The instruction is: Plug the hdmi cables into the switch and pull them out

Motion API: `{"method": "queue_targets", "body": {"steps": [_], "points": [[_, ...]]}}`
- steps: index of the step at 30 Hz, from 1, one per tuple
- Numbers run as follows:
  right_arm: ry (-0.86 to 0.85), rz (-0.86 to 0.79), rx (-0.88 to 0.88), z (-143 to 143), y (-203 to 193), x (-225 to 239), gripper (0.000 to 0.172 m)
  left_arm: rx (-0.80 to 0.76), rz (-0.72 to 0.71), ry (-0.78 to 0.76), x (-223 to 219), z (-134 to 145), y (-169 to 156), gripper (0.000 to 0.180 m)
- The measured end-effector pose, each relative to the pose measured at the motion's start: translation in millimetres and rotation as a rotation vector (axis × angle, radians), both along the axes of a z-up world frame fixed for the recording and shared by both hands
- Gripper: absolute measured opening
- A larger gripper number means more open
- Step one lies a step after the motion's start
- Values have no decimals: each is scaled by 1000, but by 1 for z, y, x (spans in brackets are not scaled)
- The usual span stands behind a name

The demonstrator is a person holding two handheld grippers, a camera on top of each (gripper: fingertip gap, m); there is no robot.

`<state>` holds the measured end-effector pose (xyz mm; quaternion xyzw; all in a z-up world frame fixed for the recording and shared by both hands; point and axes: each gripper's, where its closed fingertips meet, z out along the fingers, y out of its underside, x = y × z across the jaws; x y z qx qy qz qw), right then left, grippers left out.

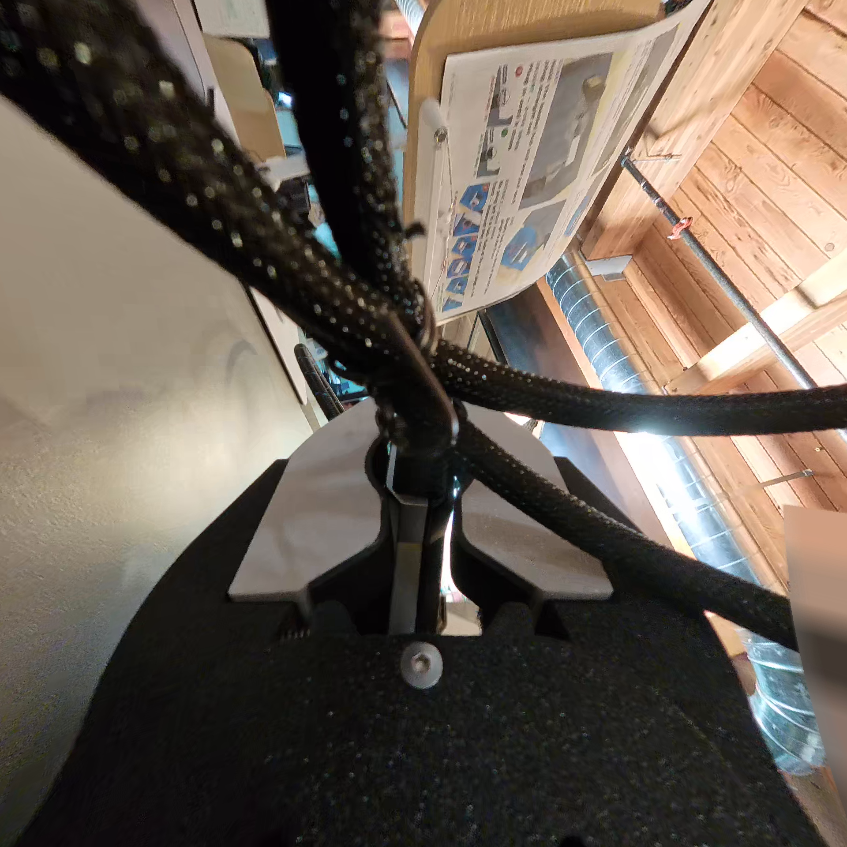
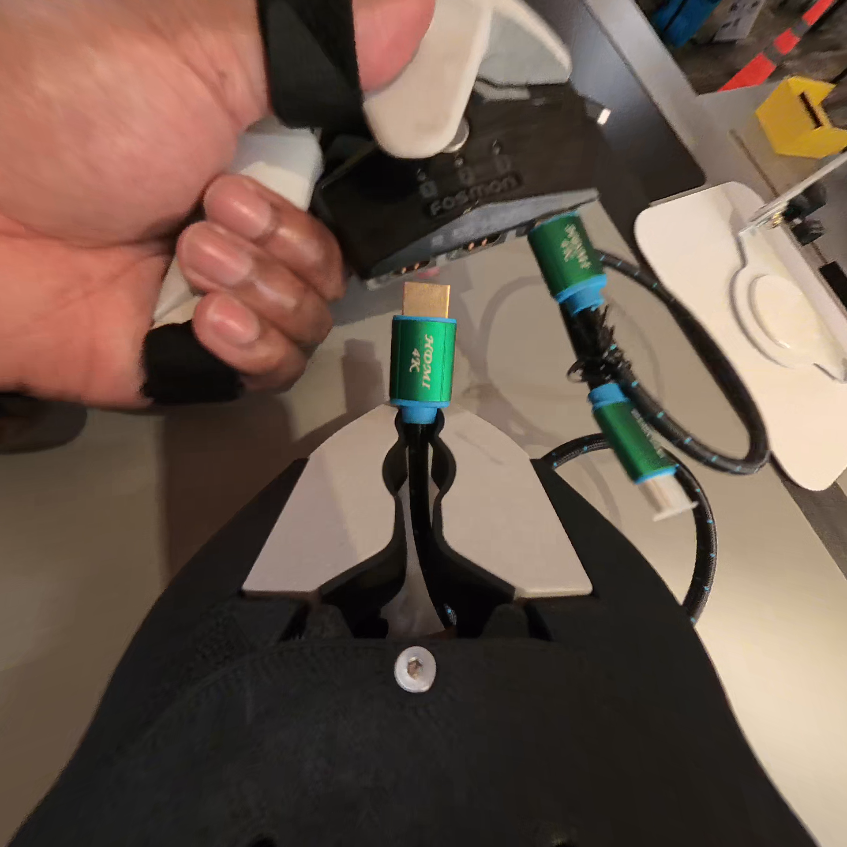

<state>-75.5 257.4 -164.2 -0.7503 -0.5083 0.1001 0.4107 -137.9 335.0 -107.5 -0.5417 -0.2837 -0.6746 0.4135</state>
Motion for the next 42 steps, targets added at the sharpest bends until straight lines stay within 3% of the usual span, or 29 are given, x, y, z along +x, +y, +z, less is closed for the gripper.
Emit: {"method": "queue_targets", "body": {"steps": [4, 15, 24, 31, 39, 42], "points": [[109, 12, 17, 6, 7, 0, 5, 2, -86, 51, 23, -2, -5, 23], [77, -11, -134, -7, 13, 23, 5, 86, -183, 120, 45, 9, -12, 21], [72, -4, -211, -9, 16, 31, 4, 75, -290, 143, 56, 2, -15, 21], [7, 59, -200, -10, 12, 36, 5, 77, -350, 222, 64, -1, -19, 22], [26, 13, -186, -8, 19, 39, 5, 128, -363, 441, 70, 1, -23, 16], [4, 25, -136, -8, 20, 37, 5, 127, -351, 424, 67, 2, -22, 18]]}}
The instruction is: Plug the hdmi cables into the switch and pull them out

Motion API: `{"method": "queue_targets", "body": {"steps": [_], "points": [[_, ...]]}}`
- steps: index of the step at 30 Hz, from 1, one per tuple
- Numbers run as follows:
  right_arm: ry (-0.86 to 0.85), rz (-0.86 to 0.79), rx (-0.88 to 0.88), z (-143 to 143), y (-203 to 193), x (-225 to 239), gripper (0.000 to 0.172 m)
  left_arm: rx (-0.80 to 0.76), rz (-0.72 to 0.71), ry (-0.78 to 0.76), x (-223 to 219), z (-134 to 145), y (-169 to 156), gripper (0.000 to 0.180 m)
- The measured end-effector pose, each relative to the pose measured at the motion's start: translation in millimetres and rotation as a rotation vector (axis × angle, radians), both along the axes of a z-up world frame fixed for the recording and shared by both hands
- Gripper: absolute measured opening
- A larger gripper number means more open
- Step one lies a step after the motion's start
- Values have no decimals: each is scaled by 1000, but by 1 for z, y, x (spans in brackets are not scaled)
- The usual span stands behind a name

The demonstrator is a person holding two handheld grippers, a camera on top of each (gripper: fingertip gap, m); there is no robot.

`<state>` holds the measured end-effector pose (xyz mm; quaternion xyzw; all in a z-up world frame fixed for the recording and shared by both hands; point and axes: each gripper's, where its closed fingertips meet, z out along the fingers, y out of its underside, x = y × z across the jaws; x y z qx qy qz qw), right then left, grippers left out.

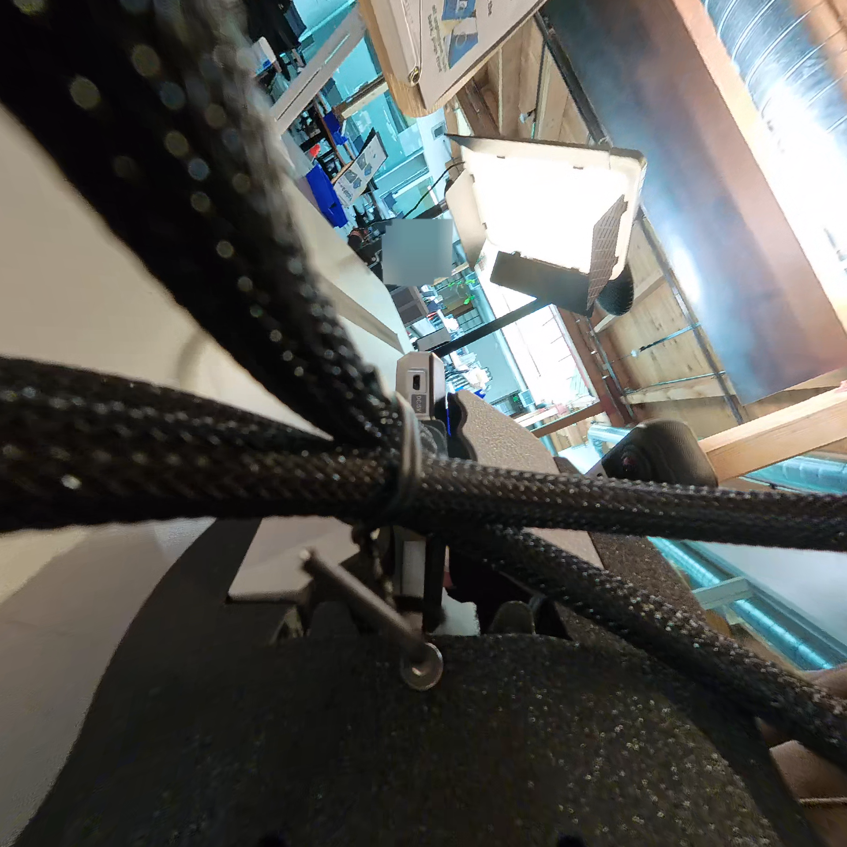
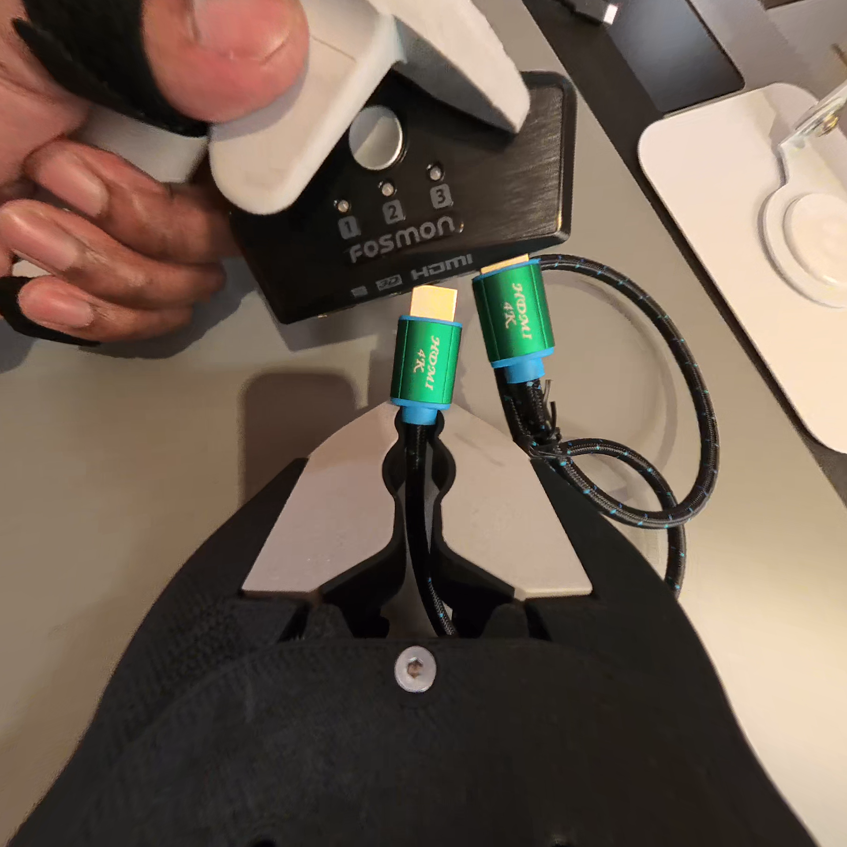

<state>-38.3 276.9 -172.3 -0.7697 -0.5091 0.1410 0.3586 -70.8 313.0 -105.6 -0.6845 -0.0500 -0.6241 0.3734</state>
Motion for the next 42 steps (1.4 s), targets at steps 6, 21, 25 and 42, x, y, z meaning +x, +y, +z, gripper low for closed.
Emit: {"method": "queue_targets", "body": {"steps": [6, 21, 25, 42], "points": [[-120, 33, 160, 3, 2, -1, 5, -50, -37, -128, -5, 3, -1, 22], [-329, 35, 434, 18, 13, 6, 4, 152, -152, 30, 2, 19, -15, 21], [-337, 11, 476, 22, 13, -1, 5, 179, -150, 52, -5, 23, -16, 22], [-417, 83, 522, 33, 0, -17, 6, 277, -225, 38, -20, 37, -30, 23]]}}
